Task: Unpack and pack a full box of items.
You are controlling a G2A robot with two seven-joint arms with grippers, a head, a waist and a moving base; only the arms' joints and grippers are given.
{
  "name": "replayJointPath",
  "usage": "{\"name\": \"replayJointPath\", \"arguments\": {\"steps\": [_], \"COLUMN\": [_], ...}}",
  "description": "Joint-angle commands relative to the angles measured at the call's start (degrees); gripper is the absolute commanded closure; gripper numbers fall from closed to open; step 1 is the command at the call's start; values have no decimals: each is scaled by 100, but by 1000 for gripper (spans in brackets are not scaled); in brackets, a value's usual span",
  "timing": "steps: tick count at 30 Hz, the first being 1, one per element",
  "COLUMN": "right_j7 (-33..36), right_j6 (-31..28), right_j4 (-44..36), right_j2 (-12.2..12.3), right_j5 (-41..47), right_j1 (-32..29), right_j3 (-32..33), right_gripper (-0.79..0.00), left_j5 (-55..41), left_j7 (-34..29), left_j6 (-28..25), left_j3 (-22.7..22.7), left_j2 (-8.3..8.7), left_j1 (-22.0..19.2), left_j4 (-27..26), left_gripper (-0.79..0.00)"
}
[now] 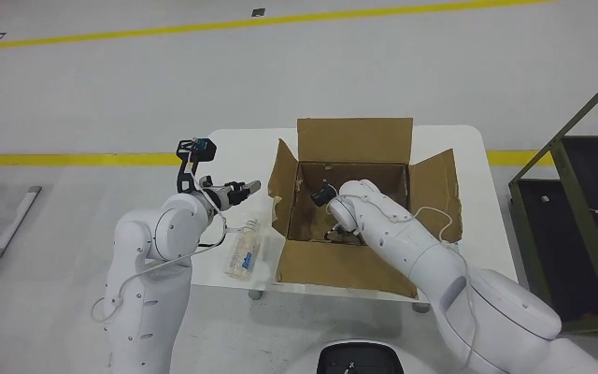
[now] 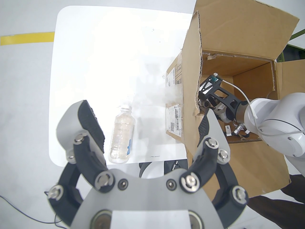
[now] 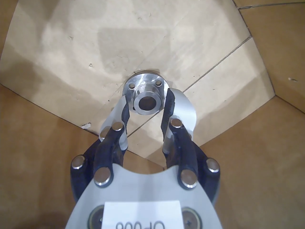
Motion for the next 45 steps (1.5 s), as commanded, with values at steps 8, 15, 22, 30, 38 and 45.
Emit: {"name": "replayJointPath", "arguments": {"steps": [8,15,22,30,38,45], "right_j7": [-230,-318,-372,-501,-746,-1020], "right_j6": [53,38,4,-83,-463,-1432], "right_j4": [185,371,535,657,620,355], "right_j2": [-93,-166,-230,-259,-134,244], "right_j5": [-18,-48,-37,95,436,1055], "right_j1": [48,47,66,152,325,473], "right_j3": [28,26,48,164,478,1098], "right_gripper": [-336,-320,-194,0,0,0], "left_j5": [0,0,0,0,0,0], "left_j7": [0,0,0,0,0,0], "left_j6": [0,0,0,0,0,0], "left_j3": [0,0,0,0,0,0], "left_j2": [0,0,0,0,0,0], "left_j1": [0,0,0,0,0,0], "left_j4": [0,0,0,0,0,0], "left_gripper": [-785,-785,-785,-785,-785,-785]}}
